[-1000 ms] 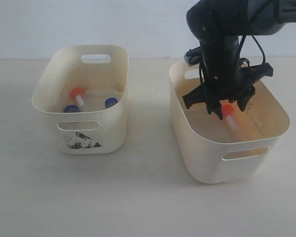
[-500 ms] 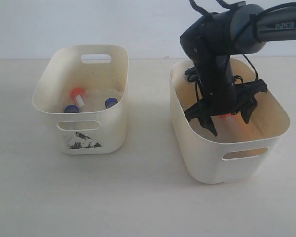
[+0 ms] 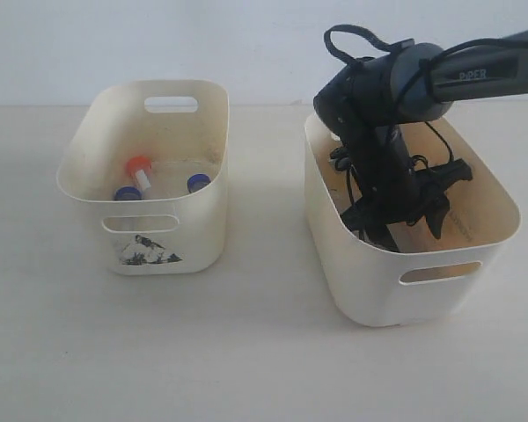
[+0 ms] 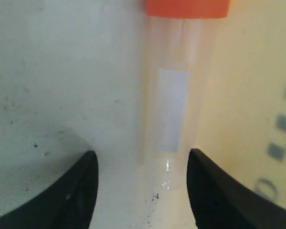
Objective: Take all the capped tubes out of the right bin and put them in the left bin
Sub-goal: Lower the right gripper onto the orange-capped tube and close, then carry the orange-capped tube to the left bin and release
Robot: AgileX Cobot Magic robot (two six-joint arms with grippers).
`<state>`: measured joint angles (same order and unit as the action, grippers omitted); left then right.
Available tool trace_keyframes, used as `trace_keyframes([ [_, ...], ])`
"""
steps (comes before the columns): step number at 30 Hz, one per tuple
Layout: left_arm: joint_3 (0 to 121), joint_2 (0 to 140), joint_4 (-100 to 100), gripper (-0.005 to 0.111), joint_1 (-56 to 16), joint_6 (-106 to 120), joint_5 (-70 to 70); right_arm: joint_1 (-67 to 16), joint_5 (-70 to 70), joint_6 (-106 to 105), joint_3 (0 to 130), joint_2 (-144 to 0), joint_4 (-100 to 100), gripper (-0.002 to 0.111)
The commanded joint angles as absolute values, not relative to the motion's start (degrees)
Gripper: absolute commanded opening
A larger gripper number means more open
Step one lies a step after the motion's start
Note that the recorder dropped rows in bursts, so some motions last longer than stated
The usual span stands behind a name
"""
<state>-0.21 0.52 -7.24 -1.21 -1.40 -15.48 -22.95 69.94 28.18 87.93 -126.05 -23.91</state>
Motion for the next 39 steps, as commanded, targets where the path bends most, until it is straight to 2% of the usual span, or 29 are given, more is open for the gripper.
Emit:
trace_keyframes([
  [1, 0.0, 0.4, -6.6, 0.004, -1.1, -2.1, -14.9, -22.9, 70.0, 28.5, 87.9, -127.3, -24.5, 0.052],
  [15, 0.0, 0.4, -6.6, 0.004, -1.1, -2.1, -14.9, -22.9, 70.0, 29.0, 87.9, -130.9, -24.8, 0.051],
  [17, 0.0, 0.4, -6.6, 0.004, -1.1, -2.1, -14.9, -22.9, 70.0, 29.6, 87.9, -130.9, -25.7, 0.043],
  [22, 0.0, 0.4, -6.6, 0.004, -1.1, -2.1, -14.9, -22.9, 70.0, 29.5, 87.9, -130.9, -26.5, 0.002],
  [23, 0.0, 0.4, -6.6, 0.004, -1.1, -2.1, -14.9, -22.9, 70.0, 29.5, 87.9, -130.9, -26.5, 0.000],
  [28, 0.0, 0.4, -6.6, 0.004, -1.1, -2.1, -14.9, -22.9, 70.0, 29.5, 88.1, -129.7, -26.9, 0.000],
  [39, 0.0, 0.4, -6.6, 0.004, -1.1, -2.1, -14.9, -22.9, 67.3, 29.9, 88.1, -116.4, -27.3, 0.000],
])
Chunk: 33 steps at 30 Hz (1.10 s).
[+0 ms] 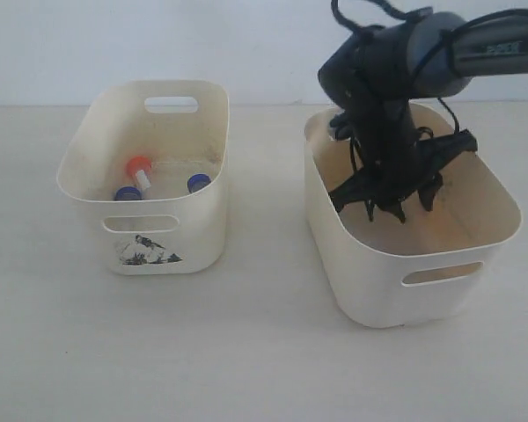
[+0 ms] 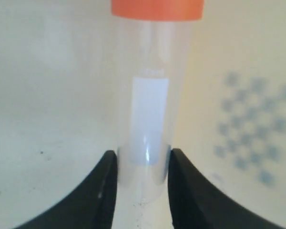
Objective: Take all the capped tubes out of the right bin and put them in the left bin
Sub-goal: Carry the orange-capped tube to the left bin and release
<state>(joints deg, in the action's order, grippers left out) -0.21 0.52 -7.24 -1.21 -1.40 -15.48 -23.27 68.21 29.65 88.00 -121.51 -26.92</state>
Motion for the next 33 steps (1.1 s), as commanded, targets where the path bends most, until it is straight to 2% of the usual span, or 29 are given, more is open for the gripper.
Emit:
trace_keyframes([
  [1, 0.0, 0.4, -6.6, 0.004, -1.1, -2.1, -14.9, -22.9, 67.3, 29.9, 88.1, -115.4, -27.3, 0.000],
  [7, 0.0, 0.4, -6.6, 0.004, -1.1, -2.1, -14.9, -22.9, 62.9, 27.3, 88.1, -107.5, -20.3, 0.000],
  [11, 0.0, 0.4, -6.6, 0.004, -1.1, -2.1, -14.9, -23.5, 46.7, 19.3, 88.1, -100.5, 3.3, 0.000],
  [13, 0.0, 0.4, -6.6, 0.004, -1.1, -2.1, -14.9, -25.9, 37.7, 11.4, 88.1, -100.3, 18.8, 0.000],
  [15, 0.0, 0.4, -6.6, 0.004, -1.1, -2.1, -14.9, -29.2, 29.2, 5.7, 88.1, -101.9, 26.0, 0.000],
  [18, 0.0, 0.4, -6.6, 0.004, -1.1, -2.1, -14.9, -33.8, 19.0, 3.8, 88.1, -106.3, 28.1, 0.000],
  [21, 0.0, 0.4, -6.6, 0.004, -1.1, -2.1, -14.9, -35.2, 15.7, 3.8, 88.1, -110.1, 28.0, 0.001],
  [23, 0.0, 0.4, -6.6, 0.004, -1.1, -2.1, -14.9, -35.4, 15.9, 3.8, 88.1, -112.0, 28.0, 0.016],
  [24, 0.0, 0.4, -6.6, 0.004, -1.1, -2.1, -14.9, -35.4, 16.2, 3.7, 88.1, -112.6, 28.0, 0.036],
  [27, 0.0, 0.4, -6.6, 0.004, -1.1, -2.1, -14.9, -35.5, 16.2, 1.8, 88.1, -112.6, 28.0, 0.072],
  [29, 0.0, 0.4, -6.6, 0.004, -1.1, -2.1, -14.9, -35.5, 16.1, 0.0, 88.1, -112.6, 28.0, 0.079],
  [31, 0.0, 0.4, -6.6, 0.004, -1.1, -2.1, -14.9, -35.5, 16.9, -0.9, 88.1, -112.6, 28.0, 0.075],
  [33, 0.0, 0.4, -6.6, 0.004, -1.1, -2.1, -14.9, -35.5, 17.9, -0.9, 88.1, -112.6, 28.0, 0.066],
])
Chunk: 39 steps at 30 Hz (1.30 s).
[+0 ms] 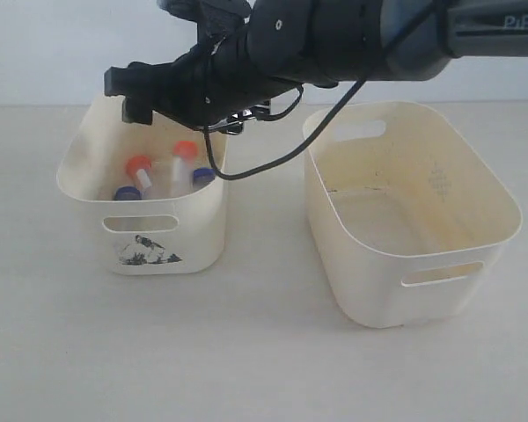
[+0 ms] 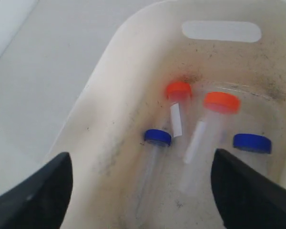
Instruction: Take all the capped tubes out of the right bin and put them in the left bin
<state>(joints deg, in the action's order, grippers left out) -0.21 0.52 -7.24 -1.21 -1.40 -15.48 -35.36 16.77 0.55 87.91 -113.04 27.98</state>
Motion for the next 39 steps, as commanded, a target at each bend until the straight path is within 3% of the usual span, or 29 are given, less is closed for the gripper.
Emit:
trace_keyframes([
  [1, 0.0, 0.4, -6.6, 0.004, -1.1, -2.1, -14.9, -35.5, 18.4, -0.9, 88.1, -112.6, 28.0, 0.062],
  [4, 0.0, 0.4, -6.6, 0.004, -1.1, -2.1, -14.9, -35.1, 22.2, -1.0, 88.1, -111.3, 27.8, 0.044],
  [8, 0.0, 0.4, -6.6, 0.004, -1.1, -2.1, -14.9, -33.7, 30.5, -2.3, 88.1, -107.1, 27.3, 0.000],
  [20, 0.0, 0.4, -6.6, 0.004, -1.1, -2.1, -14.9, -33.1, 56.7, -3.6, 87.9, -96.0, 25.0, 0.001],
  [36, 0.0, 0.4, -6.6, 0.004, -1.1, -2.1, -14.9, -33.1, 54.2, -5.3, 87.9, -97.4, 21.1, 0.001],
  [39, 0.0, 0.4, -6.6, 0.004, -1.1, -2.1, -14.9, -33.1, 46.6, -5.5, 79.6, -91.7, 19.2, 0.001],
])
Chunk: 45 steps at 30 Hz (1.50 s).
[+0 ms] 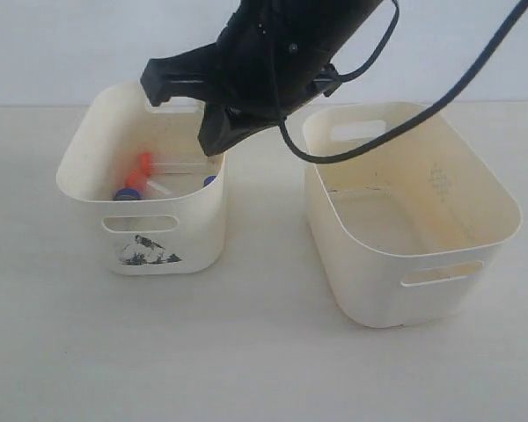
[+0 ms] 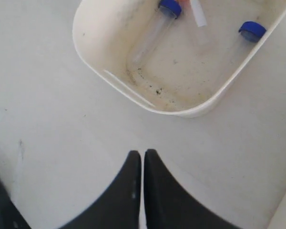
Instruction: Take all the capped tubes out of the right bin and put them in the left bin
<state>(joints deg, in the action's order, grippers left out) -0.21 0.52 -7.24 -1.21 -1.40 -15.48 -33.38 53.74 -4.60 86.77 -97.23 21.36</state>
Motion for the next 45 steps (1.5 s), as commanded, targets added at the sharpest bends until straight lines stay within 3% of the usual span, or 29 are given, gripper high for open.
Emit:
trace_keyframes([
  [1, 0.0, 0.4, -6.6, 0.004, -1.1, -2.1, -14.9, -33.1, 43.8, -5.5, 76.3, -89.3, 18.9, 0.001],
  [12, 0.0, 0.4, -6.6, 0.004, -1.1, -2.1, -14.9, -31.8, 12.7, -4.6, 37.4, -63.3, 20.7, 0.001],
  [21, 0.0, 0.4, -6.6, 0.004, -1.1, -2.1, -14.9, -14.4, 0.0, 2.4, 13.6, -41.2, 35.9, 0.001],
  [33, 0.0, 0.4, -6.6, 0.004, -1.1, -2.1, -14.9, -0.5, -6.7, 1.1, 1.8, -7.0, 35.7, 0.001],
  [45, 0.0, 0.4, -6.6, 0.004, -1.1, -2.1, -14.9, 0.7, -1.4, 1.6, 1.4, -0.6, 35.7, 0.001],
])
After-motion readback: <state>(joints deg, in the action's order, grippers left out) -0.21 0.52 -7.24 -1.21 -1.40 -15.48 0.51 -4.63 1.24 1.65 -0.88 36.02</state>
